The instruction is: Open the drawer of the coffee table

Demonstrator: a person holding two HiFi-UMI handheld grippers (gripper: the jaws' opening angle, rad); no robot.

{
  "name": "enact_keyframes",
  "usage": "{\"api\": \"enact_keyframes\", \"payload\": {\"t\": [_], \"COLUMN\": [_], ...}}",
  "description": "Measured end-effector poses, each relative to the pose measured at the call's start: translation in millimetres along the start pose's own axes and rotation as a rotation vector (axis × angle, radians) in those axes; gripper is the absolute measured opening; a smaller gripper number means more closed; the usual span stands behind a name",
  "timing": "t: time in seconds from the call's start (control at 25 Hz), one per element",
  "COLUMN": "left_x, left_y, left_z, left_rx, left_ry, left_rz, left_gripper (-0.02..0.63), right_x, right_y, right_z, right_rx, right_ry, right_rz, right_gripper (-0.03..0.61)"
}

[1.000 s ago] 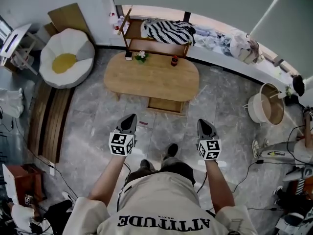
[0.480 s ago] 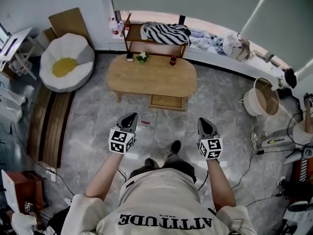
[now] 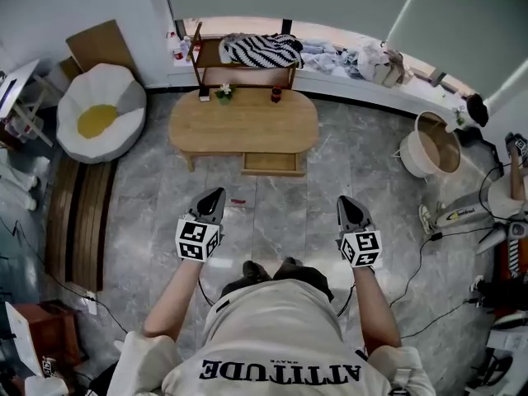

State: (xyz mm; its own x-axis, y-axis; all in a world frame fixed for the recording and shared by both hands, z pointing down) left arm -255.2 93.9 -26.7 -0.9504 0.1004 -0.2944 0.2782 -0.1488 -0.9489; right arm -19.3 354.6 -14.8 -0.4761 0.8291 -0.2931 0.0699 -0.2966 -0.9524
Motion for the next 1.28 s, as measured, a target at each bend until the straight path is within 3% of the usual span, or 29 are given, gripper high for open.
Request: {"api": "enact_keyframes", "payload": {"t": [0.48,0.8,1.28], "left_x": [-11,-11,-12], "left_y": [19,16,16], "left_z": [-20,-30,-34], "left_rx": [-0.006,0.000,-0.003], "left_ry": [0.087,0.101,0.112], "left_rz": [-0.030,-0.034,-0.029], "left_gripper": [0.021,0.021,0.020], "right_x": [12,9,9], "right_y": [8,14,13], "right_z": [-43,-61,-66], "right_rx": [0.031,-0.018,0.004], "right_ry": [0.065,0.080,0.088], "right_rz": [0.007,-0.018,-0.044], "right_gripper": [0.018,0.018,0.018]}}
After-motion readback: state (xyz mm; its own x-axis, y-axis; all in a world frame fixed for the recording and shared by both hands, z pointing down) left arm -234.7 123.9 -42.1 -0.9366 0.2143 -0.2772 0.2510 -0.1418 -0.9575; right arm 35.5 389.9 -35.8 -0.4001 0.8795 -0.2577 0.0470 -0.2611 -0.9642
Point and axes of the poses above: the fingertips, and each gripper's own axes: x backward along the fingers, z to its left, y out of its top, the point moved 3 cm from there along x, backward along the fingers, and after that the axes turned 8 degrees about -y, right-handed, at the moved point
